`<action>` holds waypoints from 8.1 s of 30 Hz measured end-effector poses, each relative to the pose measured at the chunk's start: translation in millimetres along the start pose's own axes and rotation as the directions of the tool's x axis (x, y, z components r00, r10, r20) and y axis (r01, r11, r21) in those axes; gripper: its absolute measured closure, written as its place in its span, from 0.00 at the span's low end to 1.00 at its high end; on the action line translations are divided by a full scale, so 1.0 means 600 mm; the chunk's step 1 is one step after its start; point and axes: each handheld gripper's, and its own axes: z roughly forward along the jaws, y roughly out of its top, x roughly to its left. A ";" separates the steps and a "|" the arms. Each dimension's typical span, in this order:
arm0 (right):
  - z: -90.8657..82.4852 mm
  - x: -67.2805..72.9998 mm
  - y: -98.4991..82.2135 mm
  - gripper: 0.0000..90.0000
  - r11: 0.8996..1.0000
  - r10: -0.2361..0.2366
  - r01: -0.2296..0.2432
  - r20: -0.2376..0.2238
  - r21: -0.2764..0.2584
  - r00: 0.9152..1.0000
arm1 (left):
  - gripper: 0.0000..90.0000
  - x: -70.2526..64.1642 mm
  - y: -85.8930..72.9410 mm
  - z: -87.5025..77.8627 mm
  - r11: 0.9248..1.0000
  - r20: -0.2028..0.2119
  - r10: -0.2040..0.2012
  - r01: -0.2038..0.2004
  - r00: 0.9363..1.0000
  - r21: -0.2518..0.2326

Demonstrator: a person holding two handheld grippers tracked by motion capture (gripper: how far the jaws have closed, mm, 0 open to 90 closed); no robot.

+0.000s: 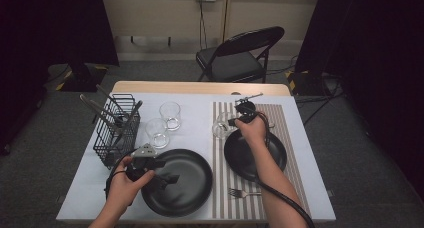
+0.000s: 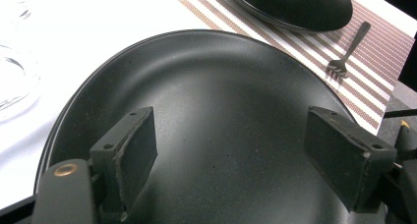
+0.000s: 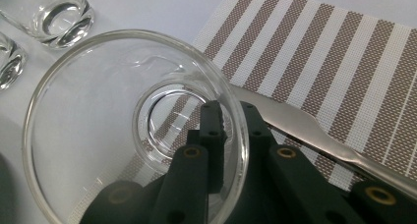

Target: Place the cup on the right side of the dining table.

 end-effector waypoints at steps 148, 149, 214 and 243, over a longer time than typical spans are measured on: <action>-0.016 0.020 0.025 0.23 0.996 -0.007 0.003 -0.046 -0.086 0.999 | 0.23 0.000 0.003 0.009 1.000 0.014 -0.010 0.010 1.000 0.001; -0.016 0.020 0.025 0.23 0.996 -0.007 0.003 -0.046 -0.086 0.999 | 0.23 0.001 0.003 0.009 1.000 0.013 -0.006 0.006 1.000 0.000; -0.072 0.035 -0.002 0.23 0.993 -0.059 0.049 -0.102 -0.103 0.993 | 0.23 -0.005 0.017 0.014 1.000 0.028 0.016 -0.016 0.999 -0.002; -0.086 0.041 -0.016 0.23 0.993 -0.079 0.068 -0.107 -0.102 0.991 | 0.23 -0.004 0.018 0.013 1.000 0.030 0.019 -0.019 0.999 -0.005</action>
